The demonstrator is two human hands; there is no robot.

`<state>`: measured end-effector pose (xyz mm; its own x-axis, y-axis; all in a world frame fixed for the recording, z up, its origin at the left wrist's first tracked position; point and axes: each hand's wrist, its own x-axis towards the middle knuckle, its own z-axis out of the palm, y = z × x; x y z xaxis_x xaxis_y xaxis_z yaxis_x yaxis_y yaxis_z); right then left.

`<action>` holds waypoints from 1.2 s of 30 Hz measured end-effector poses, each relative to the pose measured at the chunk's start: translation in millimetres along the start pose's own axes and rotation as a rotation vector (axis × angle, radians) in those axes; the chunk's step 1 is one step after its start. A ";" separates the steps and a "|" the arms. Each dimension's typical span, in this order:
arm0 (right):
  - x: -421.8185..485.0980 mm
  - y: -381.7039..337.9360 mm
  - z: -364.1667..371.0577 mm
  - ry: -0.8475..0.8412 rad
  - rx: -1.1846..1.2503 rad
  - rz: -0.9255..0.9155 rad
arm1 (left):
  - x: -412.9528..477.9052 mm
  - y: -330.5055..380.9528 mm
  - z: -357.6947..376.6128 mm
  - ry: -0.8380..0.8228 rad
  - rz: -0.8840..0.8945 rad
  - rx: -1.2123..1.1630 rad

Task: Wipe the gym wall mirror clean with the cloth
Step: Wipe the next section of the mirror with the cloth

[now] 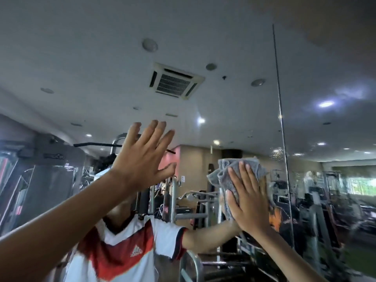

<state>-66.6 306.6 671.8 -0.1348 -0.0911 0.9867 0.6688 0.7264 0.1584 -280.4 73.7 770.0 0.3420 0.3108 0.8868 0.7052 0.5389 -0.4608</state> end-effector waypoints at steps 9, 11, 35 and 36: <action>118.1 -56.0 0.1 0.089 0.002 0.136 | 66.1 -30.6 -4.1 -0.009 -0.025 0.063; 89.3 -50.4 2.8 0.048 0.020 -0.065 | 65.9 -38.5 -1.1 0.000 -0.033 0.035; 201.4 26.9 -9.6 -0.006 0.053 0.008 | 74.6 -94.1 -2.1 0.039 -0.058 -0.031; 219.9 22.5 -8.5 0.034 0.045 0.129 | 75.0 -101.0 -4.8 0.037 -0.028 -0.029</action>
<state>-75.0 297.1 892.6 -0.0239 -0.0176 0.9996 0.6457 0.7630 0.0289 -323.0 38.8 883.3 0.3439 0.2665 0.9004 0.7322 0.5242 -0.4348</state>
